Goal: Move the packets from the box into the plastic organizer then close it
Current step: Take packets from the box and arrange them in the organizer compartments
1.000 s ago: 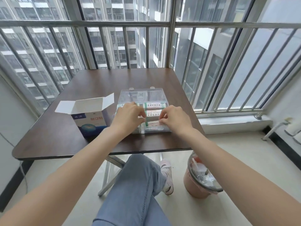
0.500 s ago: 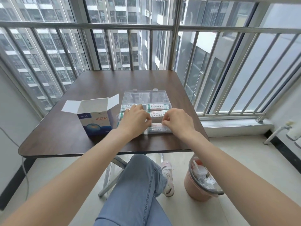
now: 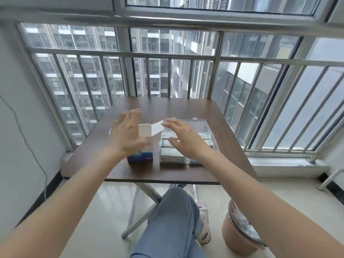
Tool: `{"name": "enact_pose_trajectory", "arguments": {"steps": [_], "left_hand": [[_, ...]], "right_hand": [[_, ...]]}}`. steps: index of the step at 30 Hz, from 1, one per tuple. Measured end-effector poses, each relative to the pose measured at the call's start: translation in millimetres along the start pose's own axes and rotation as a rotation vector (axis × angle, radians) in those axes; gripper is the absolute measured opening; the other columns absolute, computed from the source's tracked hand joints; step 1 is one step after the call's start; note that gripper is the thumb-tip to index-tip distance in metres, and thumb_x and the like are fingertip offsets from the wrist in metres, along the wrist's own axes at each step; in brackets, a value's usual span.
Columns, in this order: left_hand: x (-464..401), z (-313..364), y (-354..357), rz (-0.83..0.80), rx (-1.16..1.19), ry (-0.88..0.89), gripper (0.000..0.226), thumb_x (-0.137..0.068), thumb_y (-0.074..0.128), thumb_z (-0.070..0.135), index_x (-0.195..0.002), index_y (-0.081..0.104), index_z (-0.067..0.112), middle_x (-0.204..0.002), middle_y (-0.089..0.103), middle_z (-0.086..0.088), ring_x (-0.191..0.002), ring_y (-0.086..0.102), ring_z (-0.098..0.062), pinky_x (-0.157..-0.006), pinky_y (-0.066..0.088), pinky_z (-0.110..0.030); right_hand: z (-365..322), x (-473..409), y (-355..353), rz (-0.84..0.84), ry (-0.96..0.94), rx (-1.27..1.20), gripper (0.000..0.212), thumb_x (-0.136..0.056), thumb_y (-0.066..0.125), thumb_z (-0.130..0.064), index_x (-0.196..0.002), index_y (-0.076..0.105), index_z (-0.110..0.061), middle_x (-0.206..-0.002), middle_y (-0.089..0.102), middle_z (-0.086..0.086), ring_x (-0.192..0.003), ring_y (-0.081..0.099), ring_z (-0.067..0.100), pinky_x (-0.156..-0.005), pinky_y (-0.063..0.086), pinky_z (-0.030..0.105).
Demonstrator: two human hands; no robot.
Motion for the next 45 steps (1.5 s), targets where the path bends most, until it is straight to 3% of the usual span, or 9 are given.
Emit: {"name": "enact_pose_trajectory", "arguments": {"steps": [3,6,13,19,25,29,32,37,45], "left_hand": [[0,-45,21,-0.328,-0.190,-0.082,0.090,-0.079,0.060,0.029,-0.150,0.008,0.010,-0.156,0.015,-0.009,-0.145,0.006,-0.024,-0.118,0.006,-0.044],[2,-54,32,-0.428,-0.175,-0.053,0.090,-0.082,0.064,0.032,-0.150,0.010,0.010,-0.147,0.029,-0.014,-0.139,0.024,-0.029,-0.116,0.009,-0.042],[16,-46,4,-0.006,-0.017,0.134,0.080,-0.057,0.088,0.029,-0.122,0.048,0.006,-0.116,0.049,-0.013,-0.107,0.049,-0.032,-0.089,0.042,-0.040],[29,-26,-17,0.245,-0.092,0.299,0.084,-0.043,0.090,0.010,-0.108,0.036,0.011,-0.097,0.056,-0.019,-0.082,0.060,-0.038,-0.077,0.048,-0.043],[30,5,-35,0.272,-0.003,0.375,0.085,-0.041,0.089,0.002,-0.105,0.035,0.014,-0.092,0.056,-0.020,-0.078,0.061,-0.037,-0.067,0.048,-0.036],[31,21,-42,0.254,0.092,0.453,0.081,-0.047,0.084,-0.002,-0.107,0.033,0.018,-0.096,0.056,-0.020,-0.082,0.060,-0.035,-0.068,0.040,-0.029],[31,23,-44,0.246,0.121,0.483,0.081,-0.048,0.083,-0.005,-0.109,0.034,0.018,-0.101,0.054,-0.018,-0.089,0.058,-0.035,-0.068,0.042,-0.029],[34,33,-42,0.243,0.132,0.521,0.084,-0.044,0.085,-0.005,-0.110,0.037,0.016,-0.103,0.055,-0.019,-0.091,0.059,-0.035,-0.070,0.042,-0.027],[31,40,-40,0.239,0.164,0.523,0.084,-0.045,0.085,-0.005,-0.111,0.037,0.017,-0.106,0.054,-0.019,-0.095,0.057,-0.037,-0.074,0.048,-0.034]], "right_hand": [[-13,-9,19,-0.113,-0.026,0.137,0.050,-0.095,0.045,-0.011,-0.143,0.035,-0.020,-0.154,0.025,-0.004,-0.140,0.023,0.015,-0.112,0.024,0.032],[-13,-14,29,-0.135,0.018,0.137,0.044,-0.096,0.045,-0.013,-0.139,0.041,-0.018,-0.148,0.037,-0.001,-0.136,0.032,0.018,-0.109,0.030,0.035],[-18,-3,25,-0.022,0.017,0.026,0.041,-0.094,0.047,-0.009,-0.134,0.047,-0.014,-0.138,0.043,0.004,-0.123,0.045,0.021,-0.100,0.035,0.030],[-54,8,5,0.142,-0.213,0.083,0.033,-0.083,0.053,0.005,-0.114,0.061,-0.003,-0.123,0.053,0.012,-0.103,0.059,0.029,-0.090,0.049,0.035],[-75,1,29,-0.171,-0.144,0.188,0.056,-0.083,0.051,-0.010,-0.138,0.037,-0.008,-0.137,0.038,0.012,-0.121,0.043,0.030,-0.097,0.038,0.034],[-76,-7,40,-0.305,-0.100,0.407,0.050,-0.079,0.059,-0.023,-0.124,0.043,-0.008,-0.122,0.044,0.014,-0.088,0.049,0.027,-0.067,0.040,0.030],[-78,-9,38,-0.324,-0.080,0.370,0.045,-0.080,0.061,-0.025,-0.118,0.046,-0.006,-0.107,0.048,0.010,-0.087,0.050,0.024,-0.066,0.042,0.030],[-68,-11,37,-0.330,-0.015,0.383,0.061,-0.079,0.063,-0.031,-0.130,0.038,-0.009,-0.125,0.043,0.010,-0.113,0.046,0.027,-0.088,0.046,0.034],[-59,-16,27,-0.227,0.011,0.453,0.063,-0.079,0.061,-0.033,-0.132,0.037,-0.010,-0.131,0.036,0.011,-0.122,0.036,0.029,-0.080,0.030,0.027]]}}
Point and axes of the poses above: each hand's wrist, its own x-axis away from the middle knuckle, its own y-axis out of the palm, z = x × y, the point moved 9 cm from there along -x, towards the middle knuckle
